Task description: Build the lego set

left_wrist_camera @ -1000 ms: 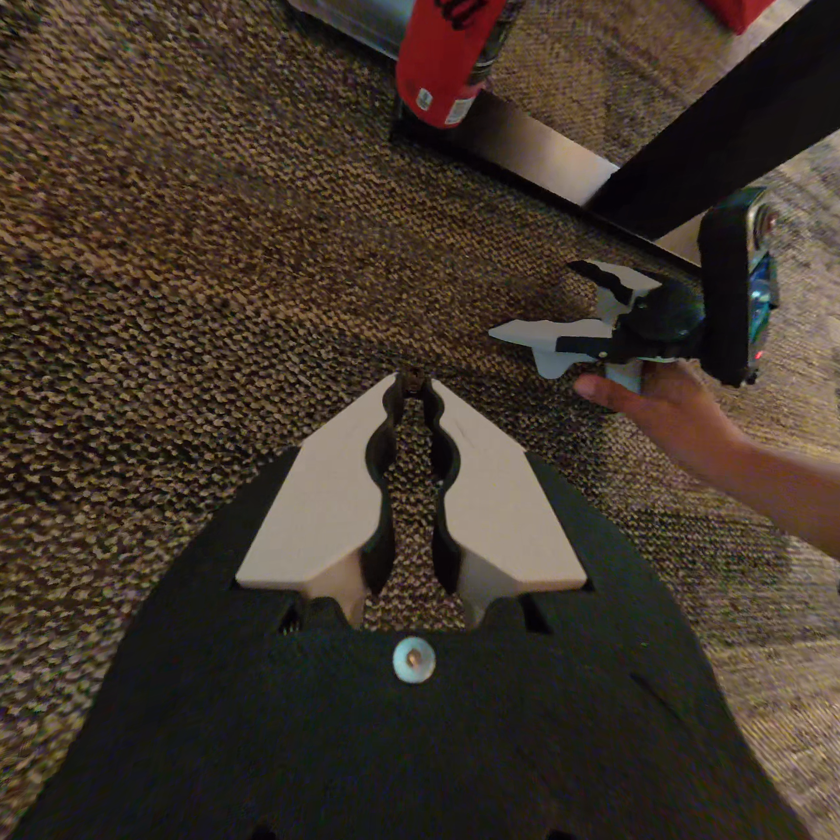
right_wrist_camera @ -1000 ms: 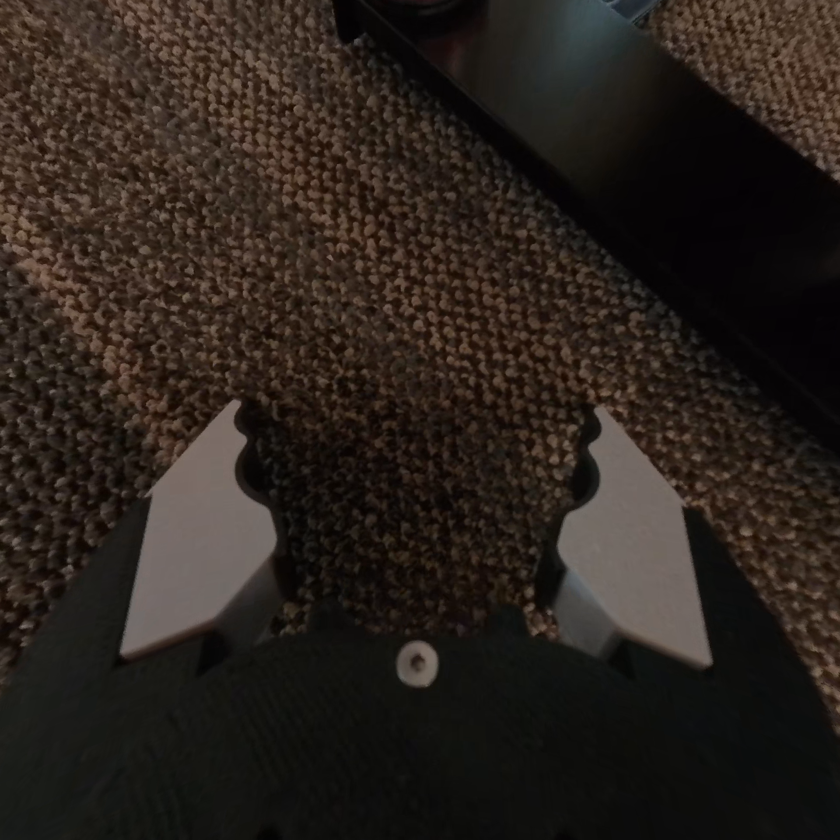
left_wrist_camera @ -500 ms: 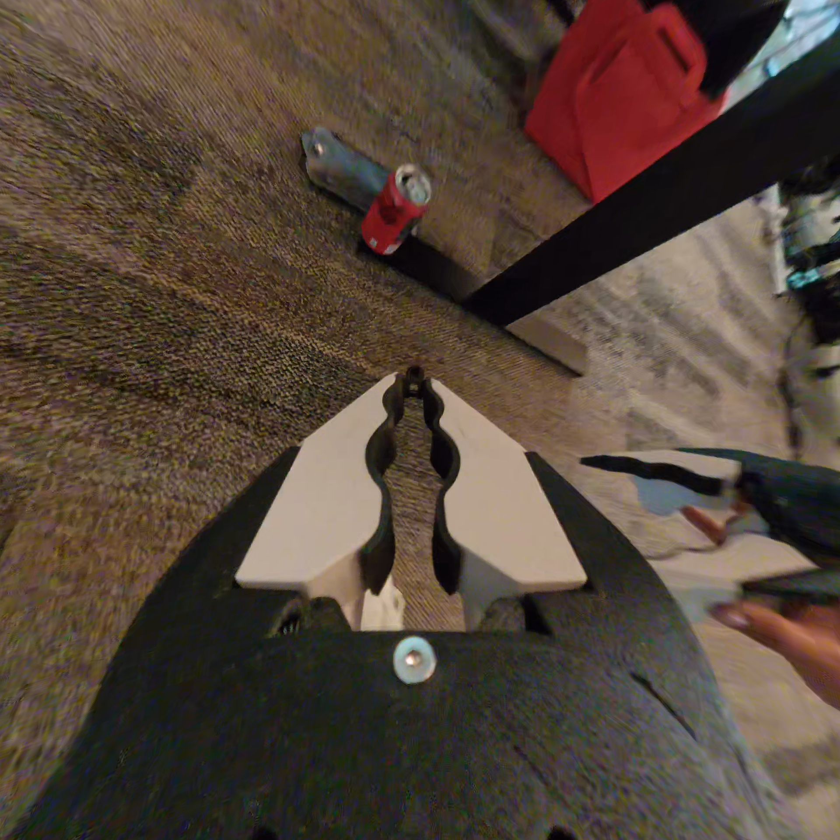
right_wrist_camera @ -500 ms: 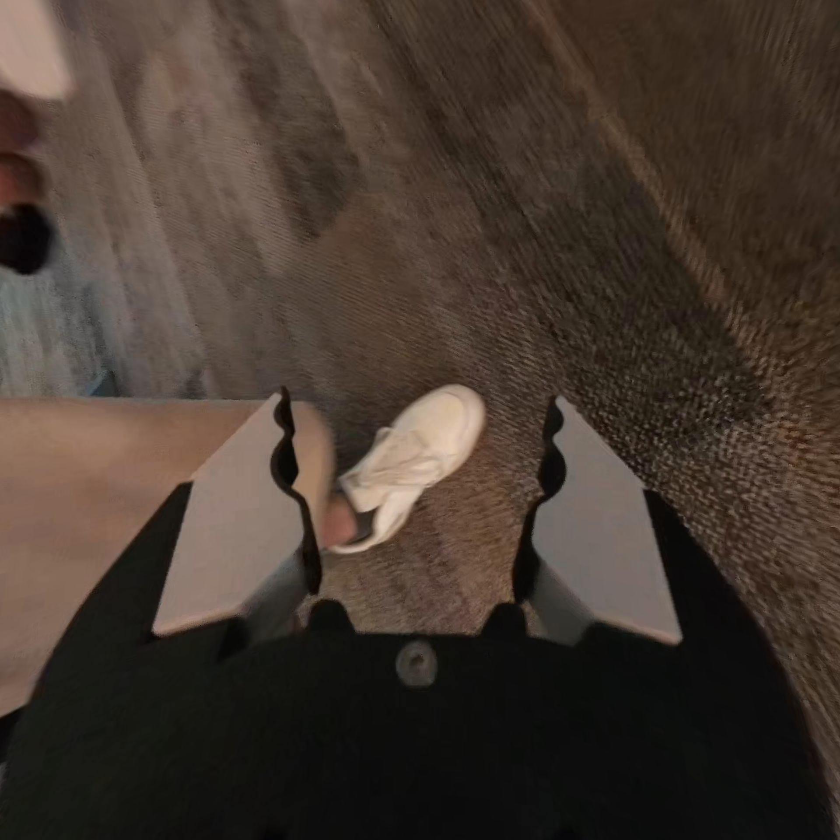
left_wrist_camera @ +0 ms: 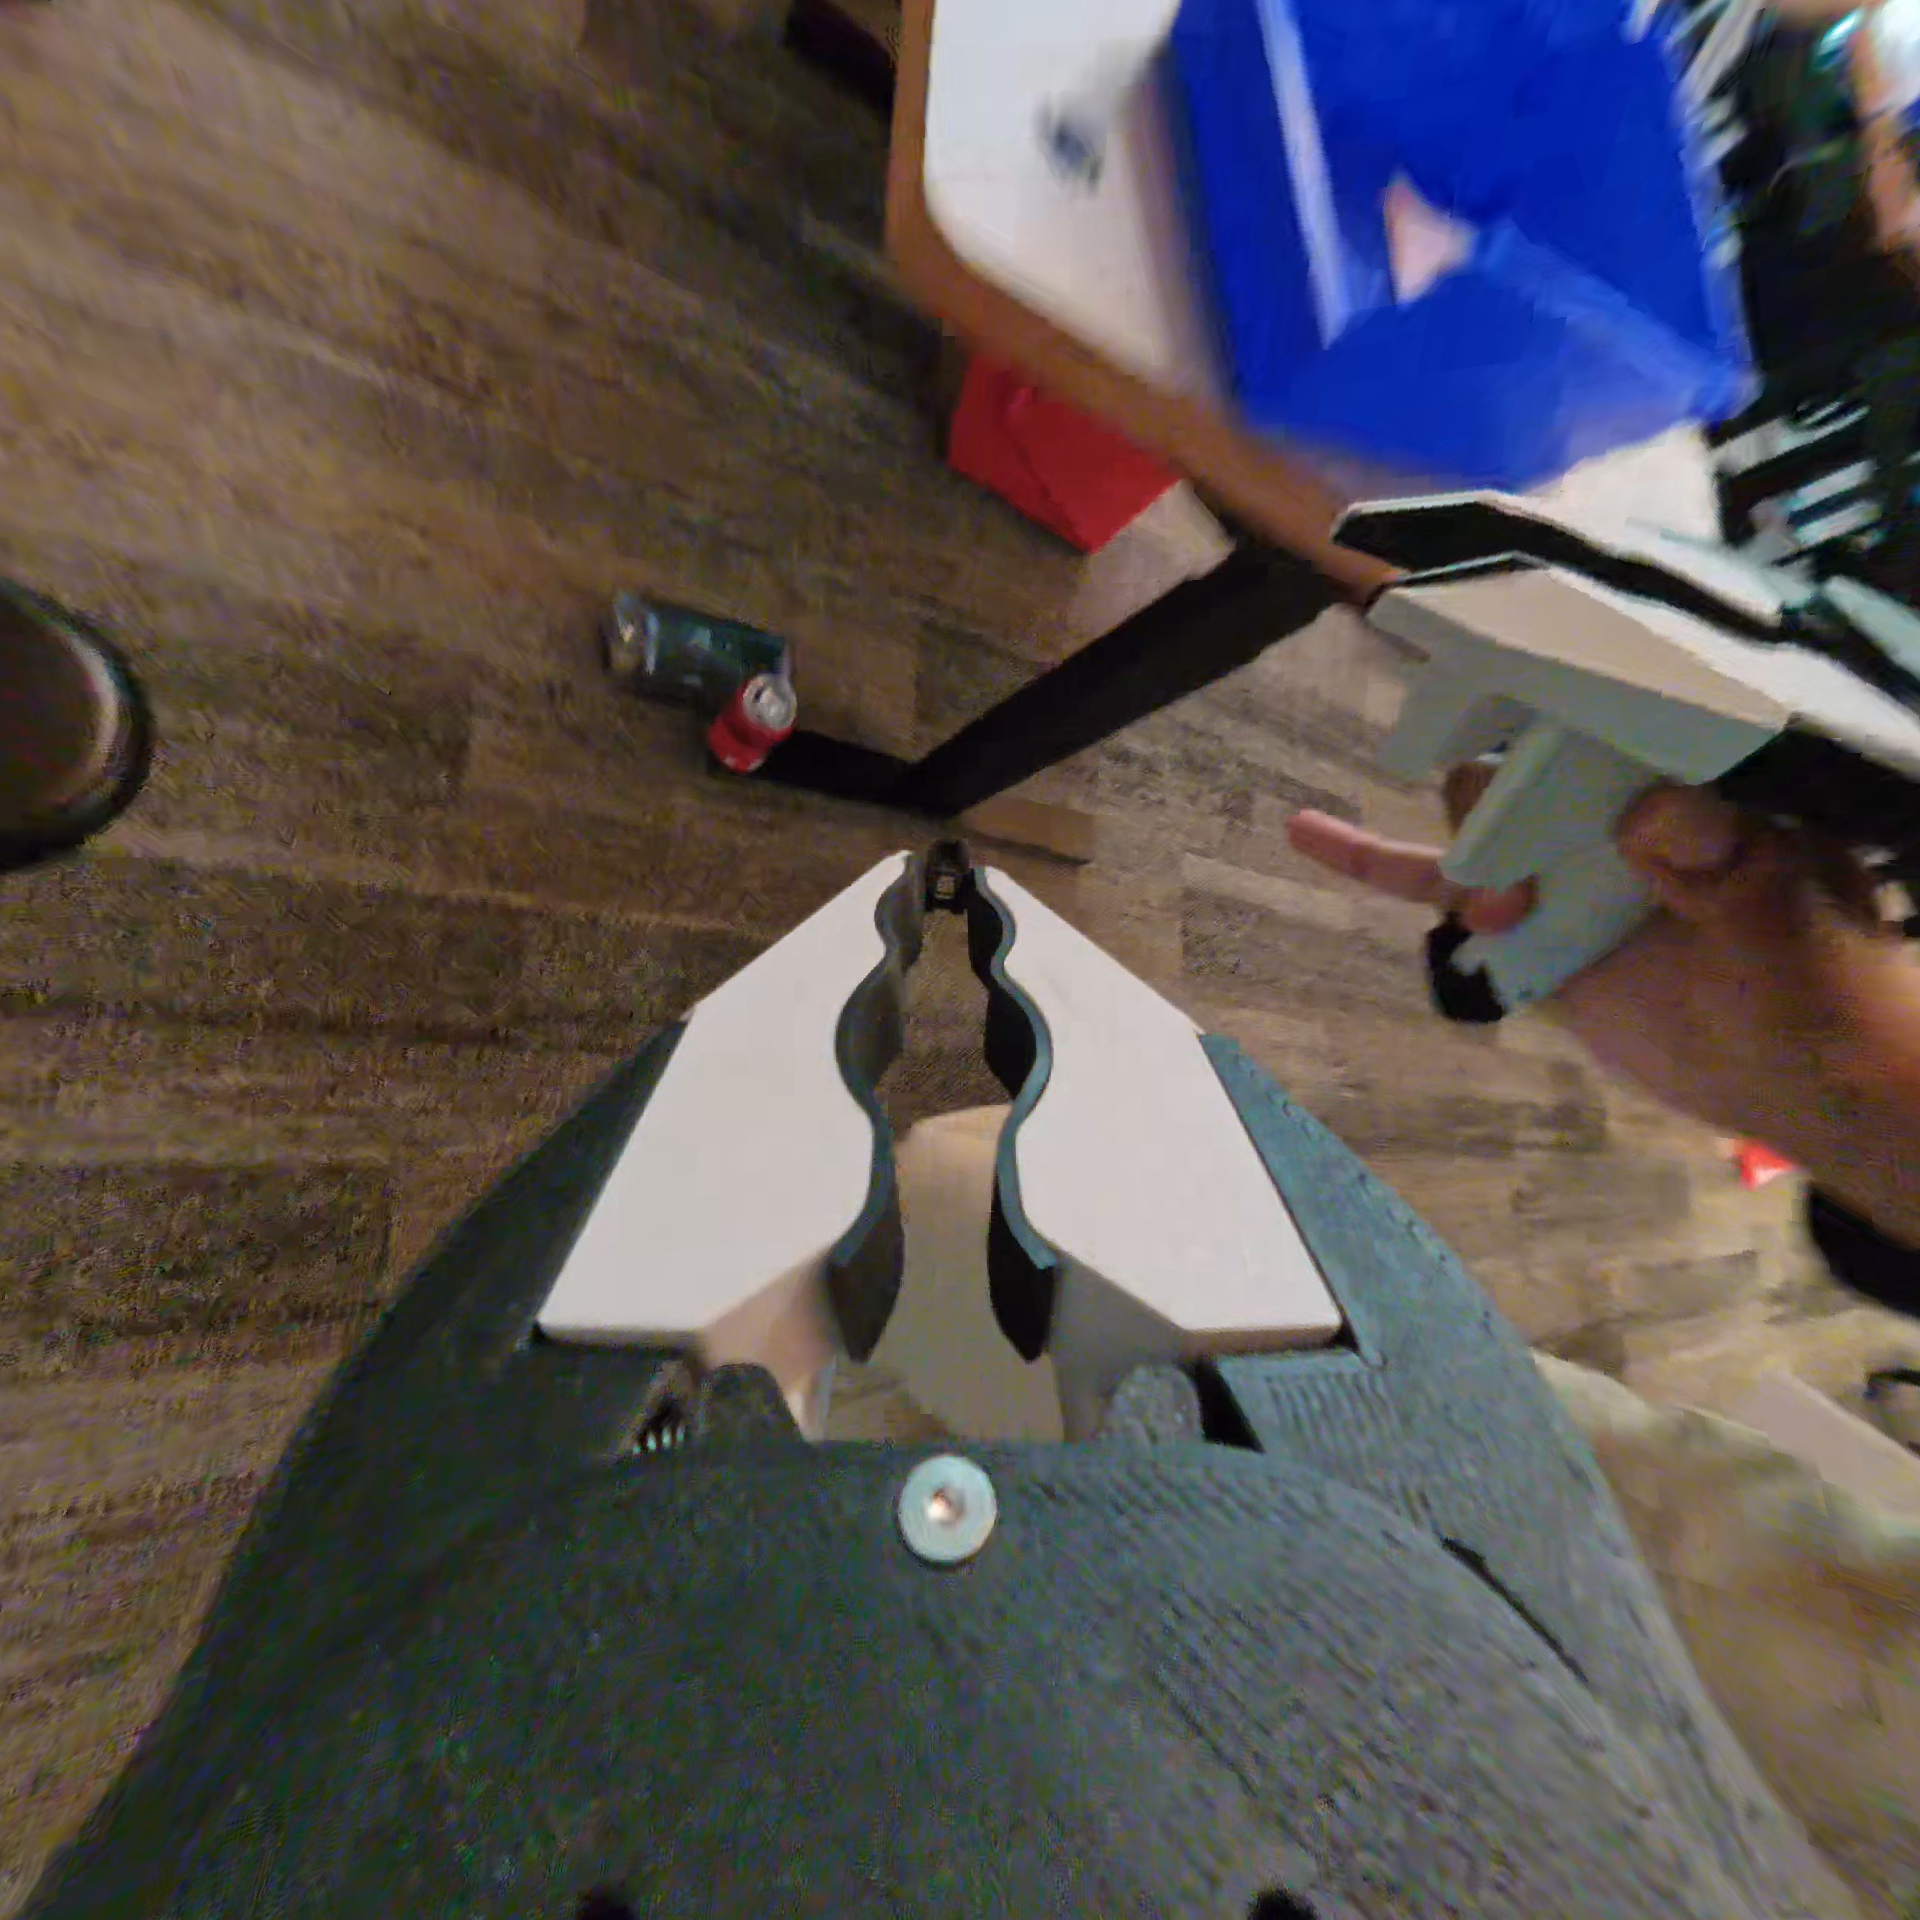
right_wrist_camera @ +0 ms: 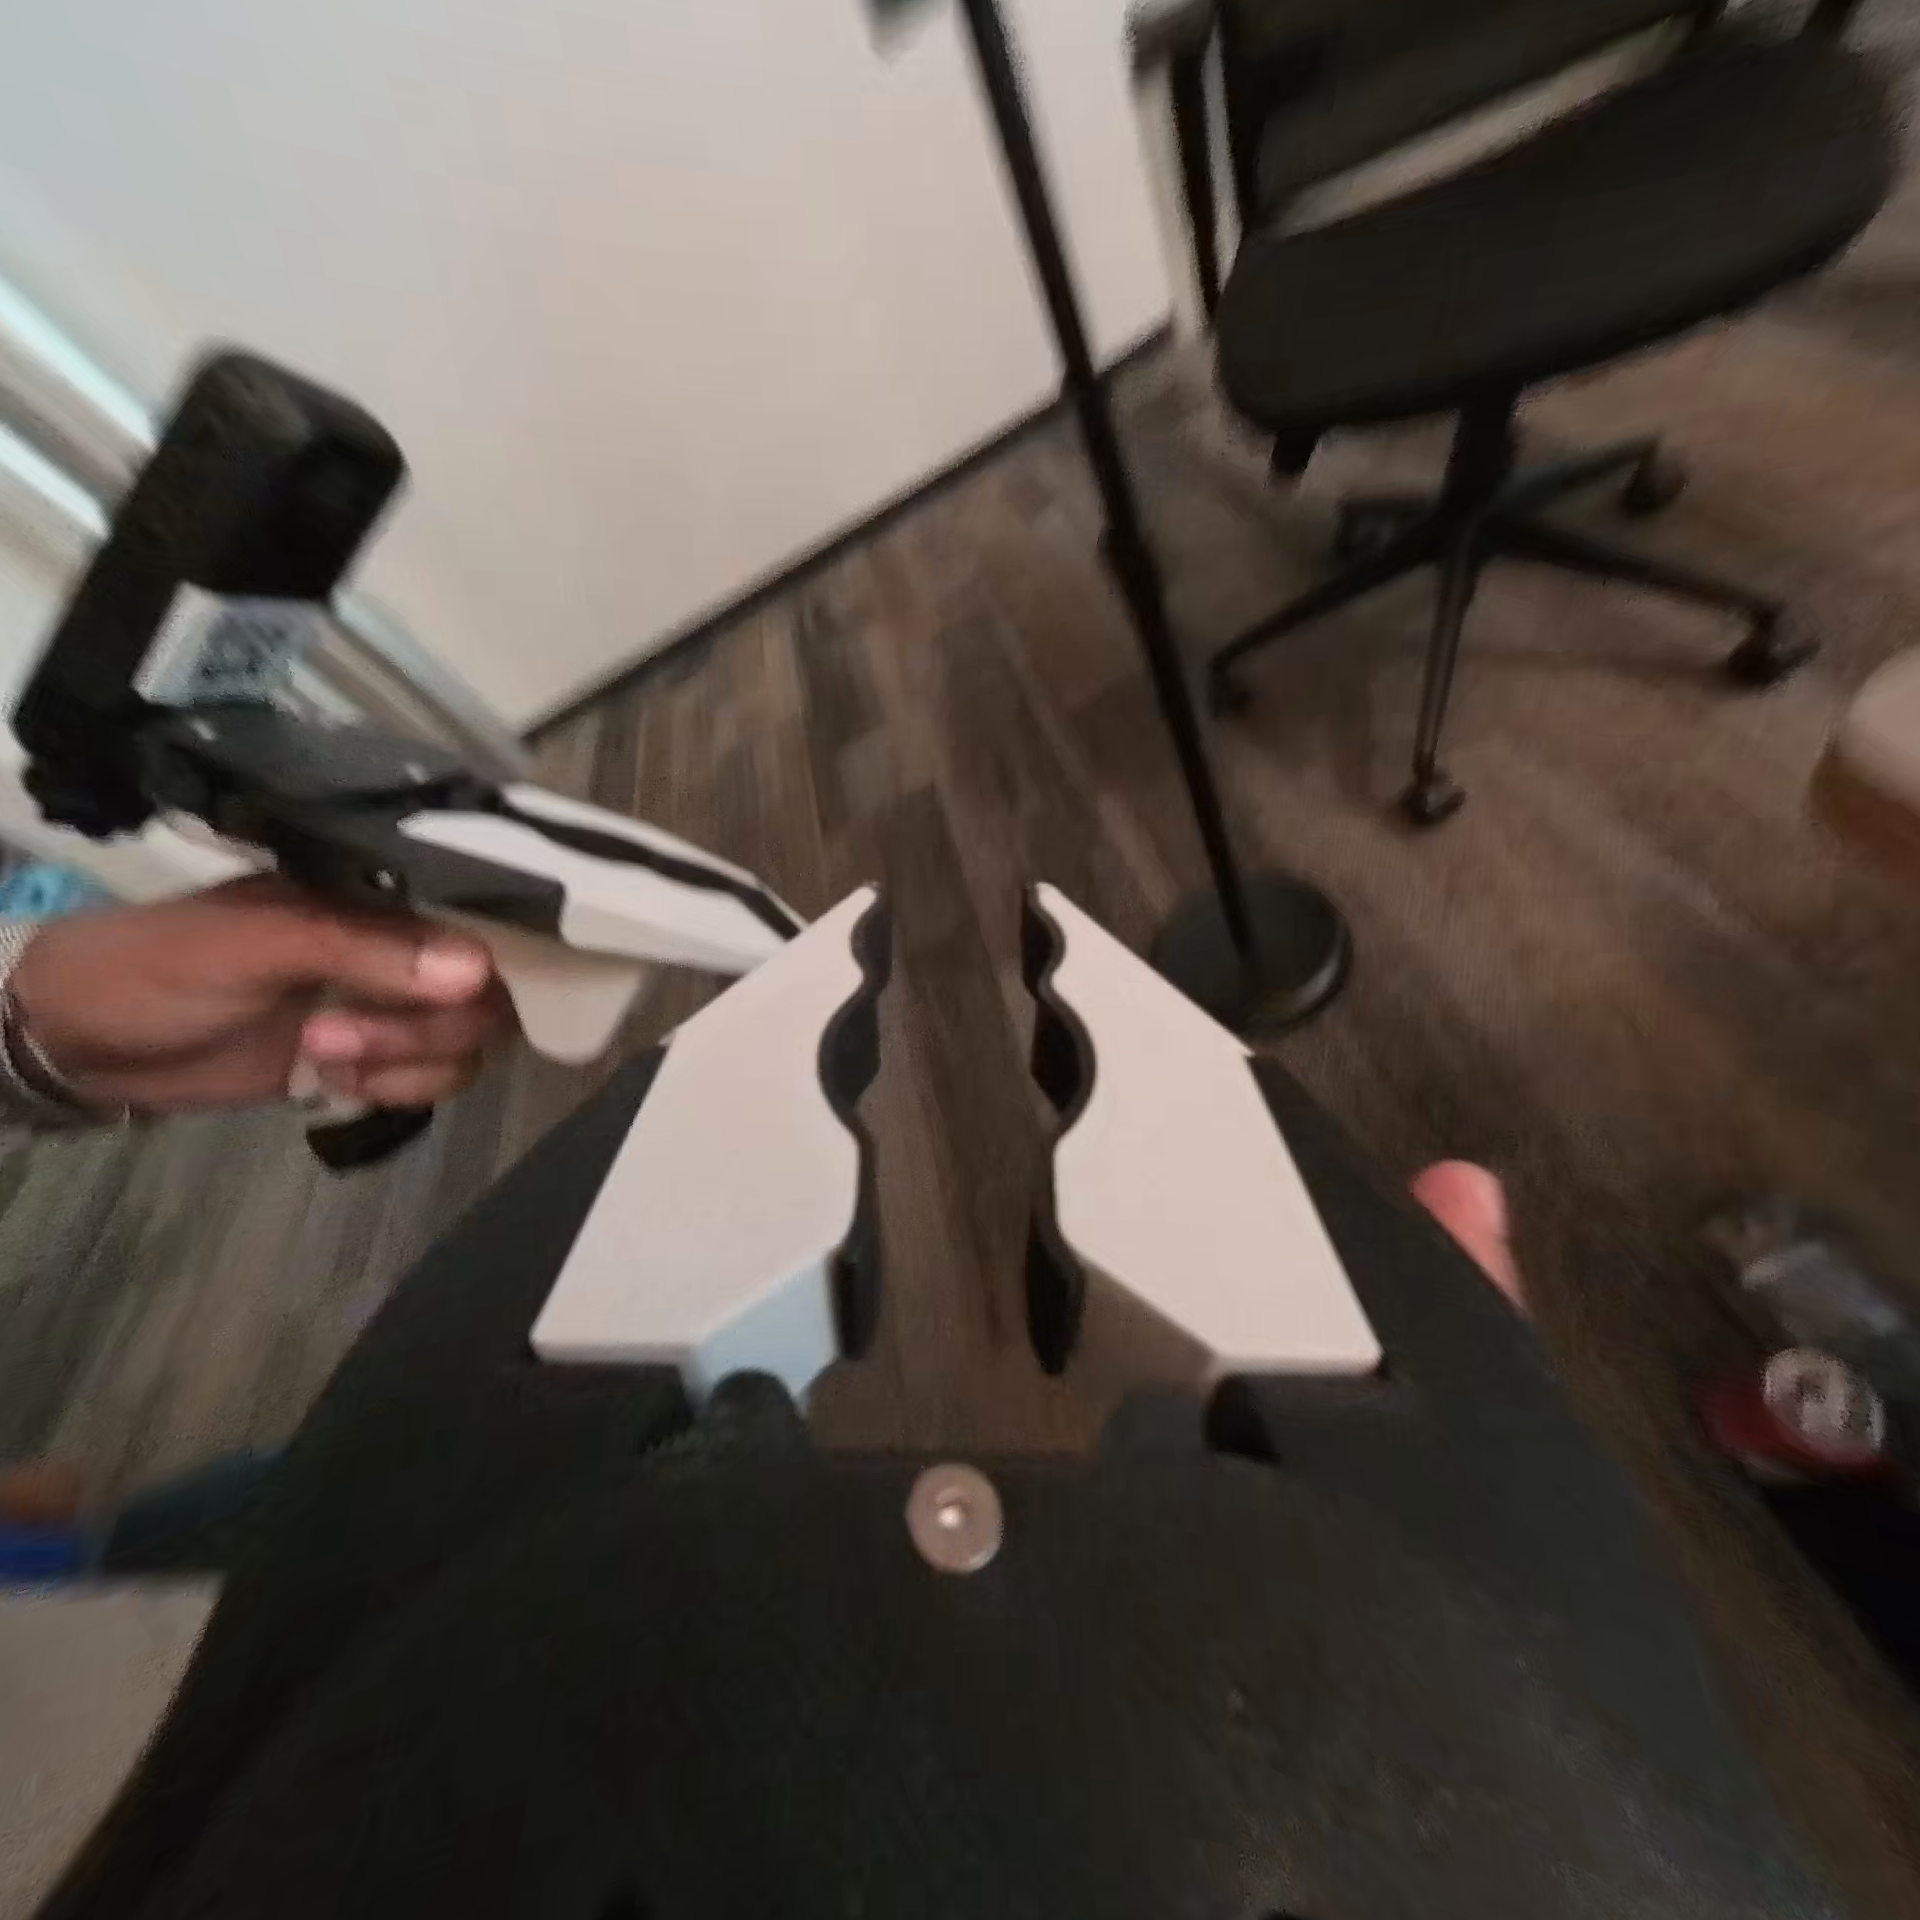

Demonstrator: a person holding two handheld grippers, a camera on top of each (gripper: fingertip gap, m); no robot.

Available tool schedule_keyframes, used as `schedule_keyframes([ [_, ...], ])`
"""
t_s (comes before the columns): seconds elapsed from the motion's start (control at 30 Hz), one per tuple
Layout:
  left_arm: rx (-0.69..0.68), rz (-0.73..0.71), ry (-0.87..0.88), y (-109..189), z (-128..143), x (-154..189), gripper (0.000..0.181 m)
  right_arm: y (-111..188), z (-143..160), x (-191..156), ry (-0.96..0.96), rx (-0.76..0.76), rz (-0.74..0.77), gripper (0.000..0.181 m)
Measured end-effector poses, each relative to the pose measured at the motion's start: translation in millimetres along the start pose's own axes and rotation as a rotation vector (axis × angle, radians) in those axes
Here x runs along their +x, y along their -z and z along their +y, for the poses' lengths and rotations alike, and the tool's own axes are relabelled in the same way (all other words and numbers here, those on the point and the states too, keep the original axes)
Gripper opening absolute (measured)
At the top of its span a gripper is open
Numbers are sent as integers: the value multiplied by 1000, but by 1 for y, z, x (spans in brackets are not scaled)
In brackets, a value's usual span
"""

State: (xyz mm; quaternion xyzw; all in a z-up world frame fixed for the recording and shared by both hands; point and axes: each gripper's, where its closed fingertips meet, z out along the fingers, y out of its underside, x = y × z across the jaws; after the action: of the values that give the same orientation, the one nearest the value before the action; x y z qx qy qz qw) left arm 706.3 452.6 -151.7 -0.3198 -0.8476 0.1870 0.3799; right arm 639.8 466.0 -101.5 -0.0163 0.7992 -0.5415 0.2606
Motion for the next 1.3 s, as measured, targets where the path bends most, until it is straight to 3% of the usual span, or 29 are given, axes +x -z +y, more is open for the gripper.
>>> schedule_keyframes([
  [0.07,23,57,17,-10,-73,7,7,-24,-63,25,149,55,81,37],
  [0.17,61,98,-88,-42,-181,6,8,-70,-130,86,345,86,185,45],
  [0.27,123,104,-224,-75,-297,5,8,-109,-196,144,373,153,153,44],
  [0.33,156,115,-282,-93,-376,14,9,-125,-235,179,369,84,174,57],
  [0.37,167,126,-300,-102,-415,21,9,-126,-256,192,345,41,197,65],
  [0.47,183,195,-371,-131,-524,53,8,-107,-339,208,246,85,219,62],
  [0.57,139,273,-519,-188,-604,79,7,-82,-393,229,249,179,282,57],
  [0.63,43,340,-637,-244,-629,89,8,-73,-383,264,223,141,383,57],
  [0.7,-59,423,-723,-301,-641,99,8,-64,-354,310,123,98,547,57],
  [0.77,-156,511,-832,-353,-643,106,8,-57,-332,351,48,97,738,55],
  [0.83,-219,623,-944,-399,-641,112,8,-50,-321,388,32,105,970,35],
  [0.93,-339,838,-1079,-448,-631,116,8,-43,-308,429,-91,120,1351,30],
  [1.0,-452,901,-1161,-464,-632,107,8,-44,-305,440,-270,242,1560,28],
  [1.1,-572,979,-1266,-455,-649,94,8,-73,-344,444,-387,514,1620,28],
  [1.23,-692,1087,-1365,-445,-655,71,9,-91,-359,441,-416,367,1839,23],
  [1.3,-681,1134,-1411,-454,-654,68,9,-101,-359,440,-444,429,1890,21],
])
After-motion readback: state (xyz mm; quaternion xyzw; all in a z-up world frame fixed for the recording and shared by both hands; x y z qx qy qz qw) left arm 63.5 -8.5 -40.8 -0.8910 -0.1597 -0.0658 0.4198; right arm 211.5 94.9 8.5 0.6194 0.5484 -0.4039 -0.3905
